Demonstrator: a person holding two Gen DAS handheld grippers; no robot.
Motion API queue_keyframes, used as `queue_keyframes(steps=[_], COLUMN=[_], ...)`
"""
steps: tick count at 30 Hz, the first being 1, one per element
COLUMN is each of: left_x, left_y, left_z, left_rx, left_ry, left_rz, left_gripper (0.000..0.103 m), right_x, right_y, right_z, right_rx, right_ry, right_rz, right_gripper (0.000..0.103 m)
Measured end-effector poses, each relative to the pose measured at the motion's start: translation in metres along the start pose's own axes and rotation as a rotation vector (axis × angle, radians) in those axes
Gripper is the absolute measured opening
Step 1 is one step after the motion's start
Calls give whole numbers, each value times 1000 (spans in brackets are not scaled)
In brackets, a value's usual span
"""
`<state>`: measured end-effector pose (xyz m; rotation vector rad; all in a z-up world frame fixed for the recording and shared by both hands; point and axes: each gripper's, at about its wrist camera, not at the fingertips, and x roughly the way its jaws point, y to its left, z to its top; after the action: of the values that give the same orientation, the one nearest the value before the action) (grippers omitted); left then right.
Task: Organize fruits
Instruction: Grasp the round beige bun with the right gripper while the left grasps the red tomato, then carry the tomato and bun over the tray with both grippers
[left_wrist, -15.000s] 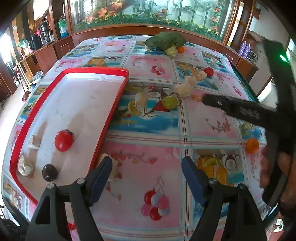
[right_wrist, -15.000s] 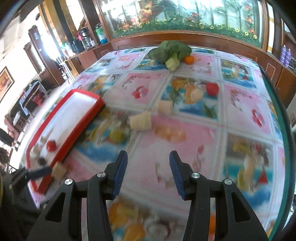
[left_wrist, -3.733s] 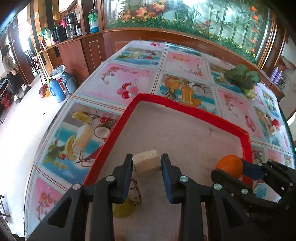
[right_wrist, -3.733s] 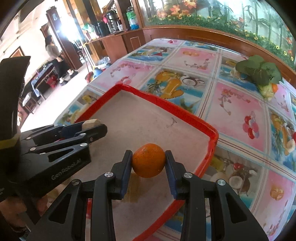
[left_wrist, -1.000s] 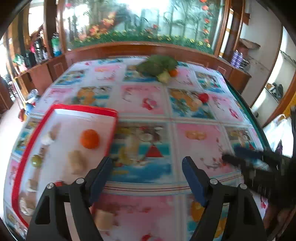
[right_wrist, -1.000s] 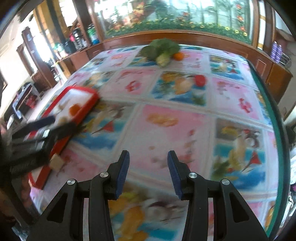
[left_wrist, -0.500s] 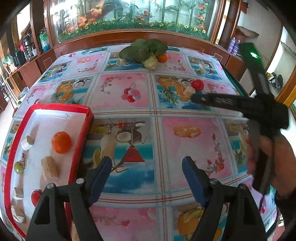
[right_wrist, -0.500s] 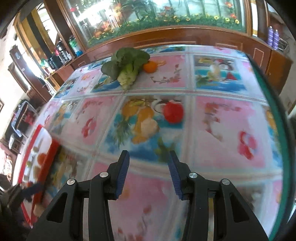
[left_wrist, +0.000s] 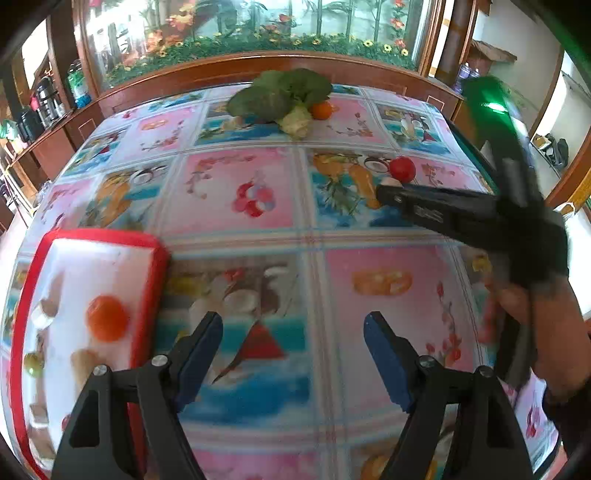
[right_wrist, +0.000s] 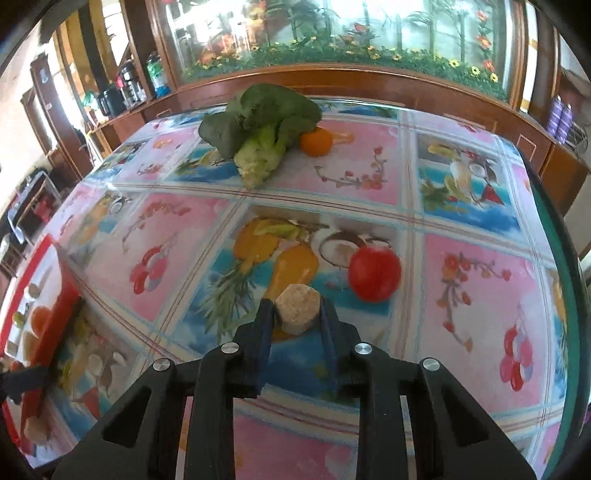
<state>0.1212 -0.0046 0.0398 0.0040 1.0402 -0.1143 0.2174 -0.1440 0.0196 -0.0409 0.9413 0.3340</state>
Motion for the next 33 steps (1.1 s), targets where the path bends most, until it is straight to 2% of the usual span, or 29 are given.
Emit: queue_keyframes(steps=[5,11,14,19,21,23,24,29,33], left_x=[22,52,70,93,100,106,106,99,80], left_y=[-25,-68,-88,-111,-117,-119,-119,-108,-95], left_z=[30,79,100,121,124,125,125,117,96], left_rx=[11,7,-12,-17,6,16,15,-7,2], left_ry=[-5,-47,-41,-34,-31,-8,-17,-6,-6], left_rz=[-28,-71,-88,-43,-24,-28,-16,-45,-44], left_gripper=[81,81,81,80,62,39,35,34,34], right_x=[-26,-64,-76,-82,-83,-84,-84,-89,-97], right_y=[-33,-70,-79,-84,-83,-82,-81,-79,-75], right_z=[-17,-52,-65,-77,-81,-84,-86,-89,-93], right_rx=[72,62,59,55,44,36,35,27,24], right_ry=[-12,-13,-13,-7,-8,-9,-9,-13,-20], right_rz=[36,-20,-31,-13,-14,-13,-11,0,1], right_gripper=[25,25,25,25,25,25,25,25,25])
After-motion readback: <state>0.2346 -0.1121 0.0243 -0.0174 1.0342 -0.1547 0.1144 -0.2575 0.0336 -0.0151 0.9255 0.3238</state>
